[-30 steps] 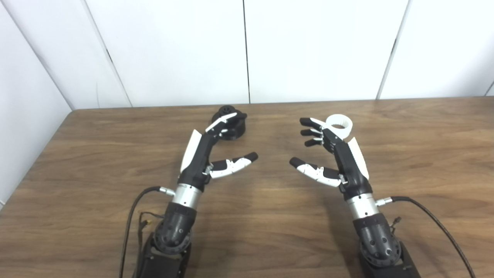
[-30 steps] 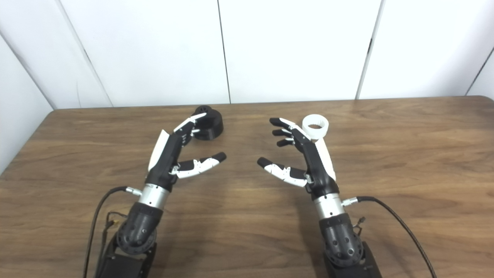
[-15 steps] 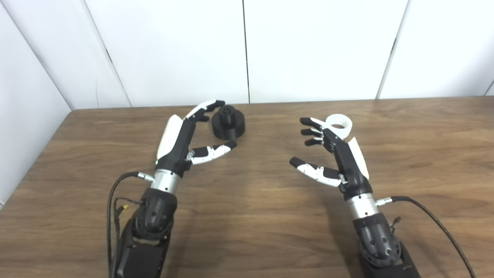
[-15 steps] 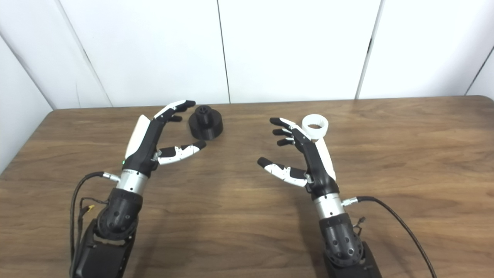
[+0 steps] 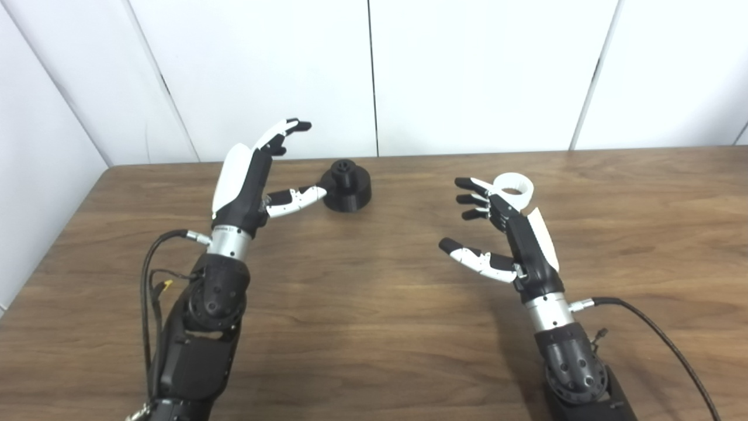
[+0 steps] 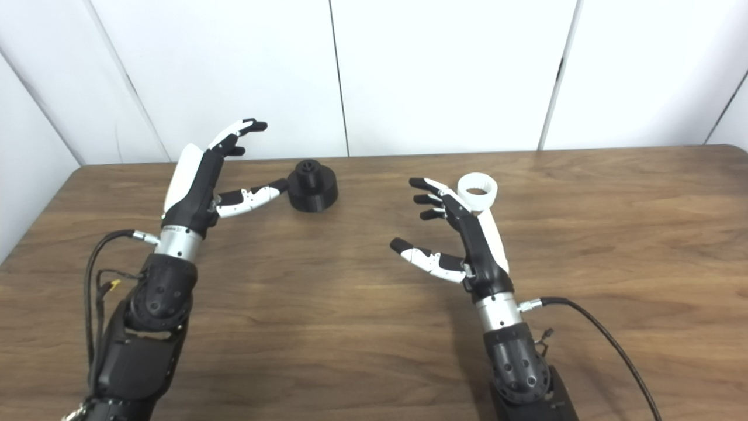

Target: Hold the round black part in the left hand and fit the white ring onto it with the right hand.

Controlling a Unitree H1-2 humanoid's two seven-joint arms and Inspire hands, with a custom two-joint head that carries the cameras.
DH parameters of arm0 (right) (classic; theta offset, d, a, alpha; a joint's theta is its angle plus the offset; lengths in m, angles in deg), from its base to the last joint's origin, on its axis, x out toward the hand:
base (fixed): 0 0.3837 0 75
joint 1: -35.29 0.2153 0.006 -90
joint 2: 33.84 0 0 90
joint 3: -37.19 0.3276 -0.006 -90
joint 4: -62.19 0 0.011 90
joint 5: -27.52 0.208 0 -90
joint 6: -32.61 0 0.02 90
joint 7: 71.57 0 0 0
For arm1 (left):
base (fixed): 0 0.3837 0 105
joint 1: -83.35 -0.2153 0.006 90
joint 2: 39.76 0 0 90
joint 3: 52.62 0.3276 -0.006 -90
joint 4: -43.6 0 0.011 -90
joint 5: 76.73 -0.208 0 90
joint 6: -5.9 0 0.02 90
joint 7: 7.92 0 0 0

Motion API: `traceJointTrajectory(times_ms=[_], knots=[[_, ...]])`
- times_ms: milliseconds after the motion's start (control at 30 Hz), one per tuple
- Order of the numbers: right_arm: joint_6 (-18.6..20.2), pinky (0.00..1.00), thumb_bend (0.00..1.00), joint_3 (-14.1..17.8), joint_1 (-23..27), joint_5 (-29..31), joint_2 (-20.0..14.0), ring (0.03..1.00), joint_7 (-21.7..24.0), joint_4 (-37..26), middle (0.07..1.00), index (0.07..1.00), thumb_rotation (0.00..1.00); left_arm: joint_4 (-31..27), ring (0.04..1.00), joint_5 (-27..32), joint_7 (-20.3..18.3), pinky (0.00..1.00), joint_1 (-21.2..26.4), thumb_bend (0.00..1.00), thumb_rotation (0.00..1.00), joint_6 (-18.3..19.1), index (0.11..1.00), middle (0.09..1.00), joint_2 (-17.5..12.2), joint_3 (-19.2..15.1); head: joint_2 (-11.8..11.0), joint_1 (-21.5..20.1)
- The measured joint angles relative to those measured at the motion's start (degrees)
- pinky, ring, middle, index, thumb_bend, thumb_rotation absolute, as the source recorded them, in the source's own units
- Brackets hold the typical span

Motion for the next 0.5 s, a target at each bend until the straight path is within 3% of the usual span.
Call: traceJointTrajectory(times_ms=[100, 500], knots=[[0.0, 0.65, 0.62, -0.01, 0.01, 0.05, -0.02, 0.757, 0.07, 0.0, 0.835, 0.802, 0.28, 2.59, 0.997, -1.26, 0.34, 0.92, 1.6, 0.75, 0.43, 1.36, 0.832, 0.987, -0.71, 0.08, -0.09, 0.0], [0.01, 0.64, 0.59, 0.02, 0.0, 0.23, -0.04, 0.741, 0.59, -0.08, 0.839, 0.798, 0.24, 13.48, 1.0, -2.51, 1.99, 0.94, 6.96, 0.86, 0.49, 3.27, 0.83, 1.0, -1.75, 2.67, -0.26, -0.44]])
